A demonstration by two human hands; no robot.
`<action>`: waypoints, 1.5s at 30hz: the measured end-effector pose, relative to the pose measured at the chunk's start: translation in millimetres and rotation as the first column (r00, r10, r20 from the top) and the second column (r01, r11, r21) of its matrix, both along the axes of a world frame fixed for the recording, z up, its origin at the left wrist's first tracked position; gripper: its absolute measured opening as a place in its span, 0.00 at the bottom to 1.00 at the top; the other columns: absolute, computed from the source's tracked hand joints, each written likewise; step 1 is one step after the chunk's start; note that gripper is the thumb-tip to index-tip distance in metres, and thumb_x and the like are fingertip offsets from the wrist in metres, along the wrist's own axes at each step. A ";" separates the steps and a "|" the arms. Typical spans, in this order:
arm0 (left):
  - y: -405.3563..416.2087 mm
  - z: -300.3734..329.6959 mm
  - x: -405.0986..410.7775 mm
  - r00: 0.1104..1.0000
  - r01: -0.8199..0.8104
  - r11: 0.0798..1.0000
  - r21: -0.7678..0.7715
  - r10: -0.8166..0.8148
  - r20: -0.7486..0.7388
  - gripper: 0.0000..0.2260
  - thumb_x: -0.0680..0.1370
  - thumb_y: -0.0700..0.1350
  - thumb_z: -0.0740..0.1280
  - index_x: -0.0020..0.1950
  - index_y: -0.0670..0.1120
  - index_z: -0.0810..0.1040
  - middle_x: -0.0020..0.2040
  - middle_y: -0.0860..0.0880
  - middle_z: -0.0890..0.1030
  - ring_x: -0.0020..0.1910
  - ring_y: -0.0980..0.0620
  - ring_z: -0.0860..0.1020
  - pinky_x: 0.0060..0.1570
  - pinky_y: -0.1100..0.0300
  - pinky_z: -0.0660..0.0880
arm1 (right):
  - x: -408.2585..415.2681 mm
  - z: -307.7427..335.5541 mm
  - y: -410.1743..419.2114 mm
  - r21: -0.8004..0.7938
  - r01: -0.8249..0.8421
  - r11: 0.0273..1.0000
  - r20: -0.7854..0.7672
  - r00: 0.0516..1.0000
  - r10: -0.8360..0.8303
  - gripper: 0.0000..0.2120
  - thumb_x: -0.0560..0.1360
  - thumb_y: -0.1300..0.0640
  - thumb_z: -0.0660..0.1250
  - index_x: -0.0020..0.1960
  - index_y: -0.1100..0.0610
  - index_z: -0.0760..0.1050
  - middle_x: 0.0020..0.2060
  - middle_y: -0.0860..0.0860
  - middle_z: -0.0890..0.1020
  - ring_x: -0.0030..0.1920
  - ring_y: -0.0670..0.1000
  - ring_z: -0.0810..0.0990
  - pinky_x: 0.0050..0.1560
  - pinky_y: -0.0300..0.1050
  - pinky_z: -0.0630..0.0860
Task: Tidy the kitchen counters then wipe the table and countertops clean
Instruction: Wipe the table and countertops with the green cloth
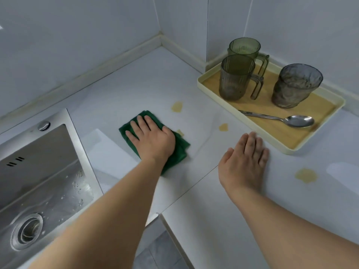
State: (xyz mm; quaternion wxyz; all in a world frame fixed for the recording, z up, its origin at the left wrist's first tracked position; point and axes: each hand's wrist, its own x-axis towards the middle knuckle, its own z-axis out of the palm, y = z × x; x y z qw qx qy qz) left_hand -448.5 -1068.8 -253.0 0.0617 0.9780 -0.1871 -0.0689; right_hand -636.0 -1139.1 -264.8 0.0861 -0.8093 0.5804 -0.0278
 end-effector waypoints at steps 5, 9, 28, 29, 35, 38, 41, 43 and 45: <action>-20.8 1.0 40.2 1.000 -0.019 1.000 0.013 0.019 -0.011 0.31 0.79 0.53 0.45 0.81 0.43 0.44 0.81 0.45 0.44 0.79 0.42 0.40 0.75 0.41 0.37 | 1.5 -3.3 -0.1 -0.017 0.005 1.000 0.009 1.000 -0.005 0.30 0.80 0.51 0.46 0.78 0.62 0.46 0.78 0.56 0.46 0.78 0.55 0.42 0.76 0.54 0.38; -22.4 -0.2 43.5 1.000 -0.003 1.000 0.015 0.003 -0.008 0.31 0.79 0.53 0.45 0.81 0.43 0.44 0.81 0.45 0.44 0.79 0.43 0.40 0.75 0.42 0.37 | 1.9 -3.4 -1.7 -0.012 -0.002 1.000 0.008 1.000 0.002 0.30 0.81 0.50 0.46 0.78 0.62 0.46 0.78 0.56 0.46 0.78 0.55 0.41 0.76 0.55 0.38; 20.6 -3.8 -103.5 0.997 0.073 0.997 -0.033 -0.074 -0.030 0.31 0.80 0.55 0.44 0.80 0.44 0.41 0.81 0.47 0.40 0.78 0.46 0.36 0.75 0.44 0.35 | -4.0 12.9 -0.1 0.068 -0.018 0.998 0.069 0.998 0.013 0.28 0.81 0.51 0.45 0.78 0.61 0.48 0.78 0.55 0.47 0.78 0.54 0.43 0.76 0.54 0.39; 17.9 -3.4 -99.9 0.997 0.074 0.997 -0.036 -0.075 -0.031 0.31 0.80 0.55 0.45 0.80 0.44 0.41 0.81 0.47 0.40 0.78 0.46 0.36 0.75 0.43 0.35 | -4.4 11.8 -1.5 0.064 -0.016 0.998 0.081 0.997 0.011 0.28 0.81 0.51 0.45 0.78 0.61 0.49 0.79 0.55 0.48 0.78 0.54 0.44 0.76 0.53 0.40; -10.1 -0.1 -34.2 0.999 0.022 0.998 -0.050 -0.023 -0.023 0.32 0.80 0.54 0.46 0.81 0.43 0.43 0.81 0.46 0.43 0.79 0.45 0.39 0.75 0.42 0.37 | -2.0 -0.4 -1.2 -0.009 0.016 1.000 0.119 0.993 -0.014 0.30 0.78 0.52 0.44 0.76 0.63 0.58 0.77 0.57 0.56 0.77 0.55 0.52 0.76 0.55 0.45; -30.6 -1.4 8.4 1.000 -0.004 0.999 -0.033 0.003 -0.010 0.32 0.80 0.53 0.47 0.81 0.42 0.45 0.81 0.45 0.45 0.79 0.44 0.41 0.75 0.41 0.38 | 0.8 -7.1 -1.5 -0.047 0.043 0.998 0.118 0.992 -0.038 0.28 0.78 0.53 0.48 0.74 0.65 0.61 0.76 0.58 0.61 0.76 0.57 0.56 0.76 0.57 0.49; -47.9 -0.6 34.3 1.000 -0.005 1.000 -0.028 0.004 -0.026 0.31 0.80 0.53 0.46 0.80 0.42 0.44 0.81 0.44 0.45 0.79 0.43 0.41 0.75 0.41 0.38 | 2.4 -7.7 -2.0 -0.075 0.066 0.995 0.126 0.990 -0.056 0.28 0.77 0.53 0.48 0.73 0.65 0.64 0.74 0.59 0.63 0.75 0.58 0.59 0.75 0.57 0.51; -52.2 0.8 38.8 1.000 0.002 1.000 -0.020 -0.003 -0.030 0.31 0.80 0.53 0.46 0.80 0.42 0.44 0.81 0.44 0.44 0.79 0.43 0.41 0.75 0.41 0.38 | 1.5 -7.6 -2.4 -0.092 0.069 0.993 0.132 0.990 -0.056 0.28 0.77 0.53 0.48 0.72 0.65 0.66 0.74 0.59 0.65 0.75 0.58 0.61 0.74 0.56 0.51; -51.8 1.0 36.2 1.000 0.002 1.000 -0.013 -0.002 -0.030 0.31 0.81 0.53 0.46 0.80 0.41 0.44 0.81 0.44 0.44 0.79 0.43 0.41 0.75 0.41 0.39 | 0.2 -8.8 -3.9 -0.110 0.069 0.992 0.145 0.988 -0.053 0.28 0.77 0.53 0.48 0.71 0.66 0.67 0.73 0.59 0.67 0.74 0.58 0.62 0.74 0.56 0.52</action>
